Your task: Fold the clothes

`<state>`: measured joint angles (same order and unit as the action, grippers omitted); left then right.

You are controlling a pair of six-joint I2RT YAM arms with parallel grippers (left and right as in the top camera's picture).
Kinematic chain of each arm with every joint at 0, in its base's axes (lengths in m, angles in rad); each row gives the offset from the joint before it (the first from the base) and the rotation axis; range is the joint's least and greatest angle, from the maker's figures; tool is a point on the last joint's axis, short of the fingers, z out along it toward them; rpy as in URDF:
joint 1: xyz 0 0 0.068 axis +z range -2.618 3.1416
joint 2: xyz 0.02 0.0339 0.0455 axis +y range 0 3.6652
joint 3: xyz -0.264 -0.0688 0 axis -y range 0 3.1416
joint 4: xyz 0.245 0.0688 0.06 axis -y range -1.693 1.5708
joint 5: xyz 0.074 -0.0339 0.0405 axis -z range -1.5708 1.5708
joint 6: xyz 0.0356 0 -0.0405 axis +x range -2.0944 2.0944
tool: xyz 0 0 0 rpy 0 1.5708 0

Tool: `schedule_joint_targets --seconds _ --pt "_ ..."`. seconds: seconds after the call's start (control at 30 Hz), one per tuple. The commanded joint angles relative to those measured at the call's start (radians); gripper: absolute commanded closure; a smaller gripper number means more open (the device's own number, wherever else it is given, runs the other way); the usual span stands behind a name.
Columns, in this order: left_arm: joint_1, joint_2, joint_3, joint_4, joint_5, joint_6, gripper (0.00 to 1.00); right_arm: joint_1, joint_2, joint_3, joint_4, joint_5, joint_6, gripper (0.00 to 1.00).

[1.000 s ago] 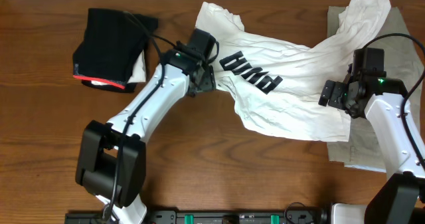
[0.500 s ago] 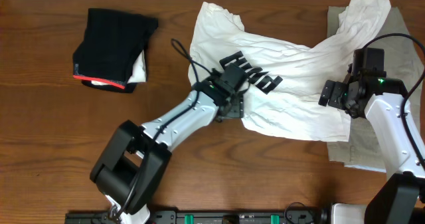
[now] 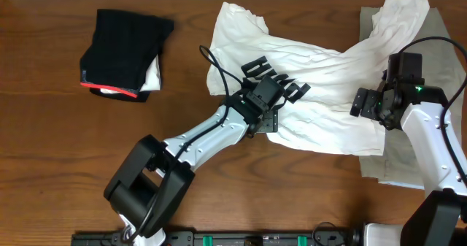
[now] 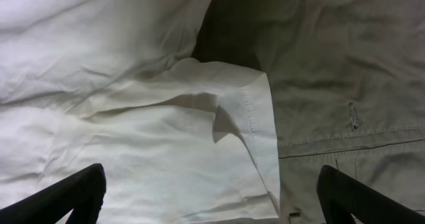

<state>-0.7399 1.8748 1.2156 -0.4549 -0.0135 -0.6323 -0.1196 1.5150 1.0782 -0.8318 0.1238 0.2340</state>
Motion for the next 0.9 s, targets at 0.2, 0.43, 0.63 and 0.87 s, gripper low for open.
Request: schedule_joint_targets --seconds 0.2,0.43,0.63,0.87 --pt "-0.021 0.102 -0.004 0.056 -0.02 -0.01 0.21 -0.012 0.004 0.005 0.001 0.0 0.012 0.01" --pt "-0.03 0.112 -0.004 0.053 -0.019 -0.01 0.34 -0.012 0.004 0.005 0.001 0.0 0.012 0.01" --pt "-0.029 0.112 -0.004 -0.01 -0.021 -0.003 0.7 -0.012 0.004 0.005 0.001 0.0 0.011 0.01" --pt "-0.008 0.112 -0.004 -0.096 -0.025 0.084 0.8 -0.012 0.004 0.005 -0.002 0.0 0.011 0.01"
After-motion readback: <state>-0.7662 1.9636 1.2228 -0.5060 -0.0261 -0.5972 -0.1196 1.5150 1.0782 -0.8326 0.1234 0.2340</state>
